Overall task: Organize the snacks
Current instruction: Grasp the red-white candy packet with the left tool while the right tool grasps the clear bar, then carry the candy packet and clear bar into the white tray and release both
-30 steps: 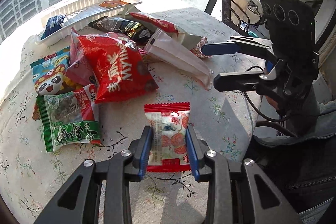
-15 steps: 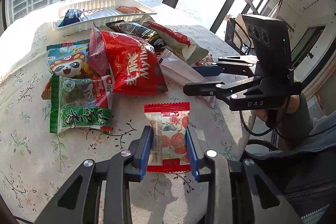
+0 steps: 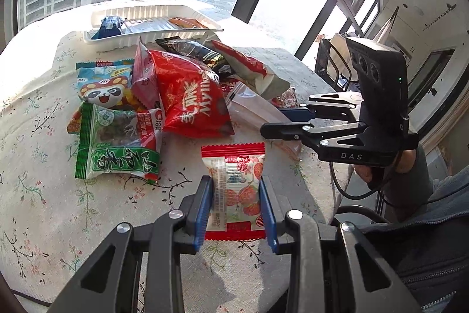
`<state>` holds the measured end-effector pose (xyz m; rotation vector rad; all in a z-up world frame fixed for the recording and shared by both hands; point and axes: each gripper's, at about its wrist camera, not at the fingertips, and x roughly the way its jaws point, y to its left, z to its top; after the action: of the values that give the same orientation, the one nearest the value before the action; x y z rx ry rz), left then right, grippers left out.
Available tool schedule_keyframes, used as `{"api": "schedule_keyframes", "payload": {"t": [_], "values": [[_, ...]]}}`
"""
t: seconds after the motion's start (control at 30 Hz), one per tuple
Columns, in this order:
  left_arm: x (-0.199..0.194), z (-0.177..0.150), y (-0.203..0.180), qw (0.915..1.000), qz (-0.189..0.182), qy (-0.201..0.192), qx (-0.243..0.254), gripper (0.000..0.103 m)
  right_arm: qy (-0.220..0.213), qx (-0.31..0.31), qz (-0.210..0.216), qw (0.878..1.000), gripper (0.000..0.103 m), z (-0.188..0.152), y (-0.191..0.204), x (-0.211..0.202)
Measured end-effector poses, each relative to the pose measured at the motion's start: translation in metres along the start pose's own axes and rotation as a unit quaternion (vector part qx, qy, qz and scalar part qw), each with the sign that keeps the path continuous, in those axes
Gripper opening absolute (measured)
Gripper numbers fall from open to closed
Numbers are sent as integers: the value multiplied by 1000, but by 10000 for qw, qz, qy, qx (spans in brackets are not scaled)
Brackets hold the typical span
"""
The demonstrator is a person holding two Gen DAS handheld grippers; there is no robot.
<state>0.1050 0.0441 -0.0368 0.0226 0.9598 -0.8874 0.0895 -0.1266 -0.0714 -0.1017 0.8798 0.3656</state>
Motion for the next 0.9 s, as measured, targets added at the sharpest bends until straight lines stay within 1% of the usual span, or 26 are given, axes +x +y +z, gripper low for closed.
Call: {"api": "schedule_keyframes", "payload": {"t": [0.13, 0.23, 0.37, 0.43, 0.53, 0.63, 0.77, 0.83, 0.9], "values": [[-8, 2, 1, 9999, -32, -132, -94, 34, -168, 58, 117, 9998, 21, -2, -1, -14], [-15, 8, 5, 9995, -8, -254, -160, 34, -345, 176, 393, 9985, 21, -1, -6, -28], [-27, 28, 14, 9986, 114, -470, -236, 34, -644, 437, 683, 9946, 21, 7, -24, -52], [-34, 42, 22, 9977, 202, -594, -254, 34, -815, 589, 599, 9931, 21, 15, -41, -63], [-41, 69, 35, 9964, 290, -745, -275, 34, -1094, 823, 352, 9900, 21, 30, -73, -80], [-43, 104, 52, 9944, 512, -864, -325, 34, -1290, 1070, 114, 9858, 21, 50, -107, -89], [-34, 155, 77, 9914, 808, -919, -464, 34, -1430, 1240, -127, 9818, 21, 88, -142, -88], [-23, 180, 87, 9903, 967, -866, -489, 34, -1439, 1306, -96, 9809, 21, 108, -156, -83], [-10, 200, 95, 9897, 1051, -815, -538, 34, -1419, 1309, -66, 9812, 21, 131, -165, -74]]}}
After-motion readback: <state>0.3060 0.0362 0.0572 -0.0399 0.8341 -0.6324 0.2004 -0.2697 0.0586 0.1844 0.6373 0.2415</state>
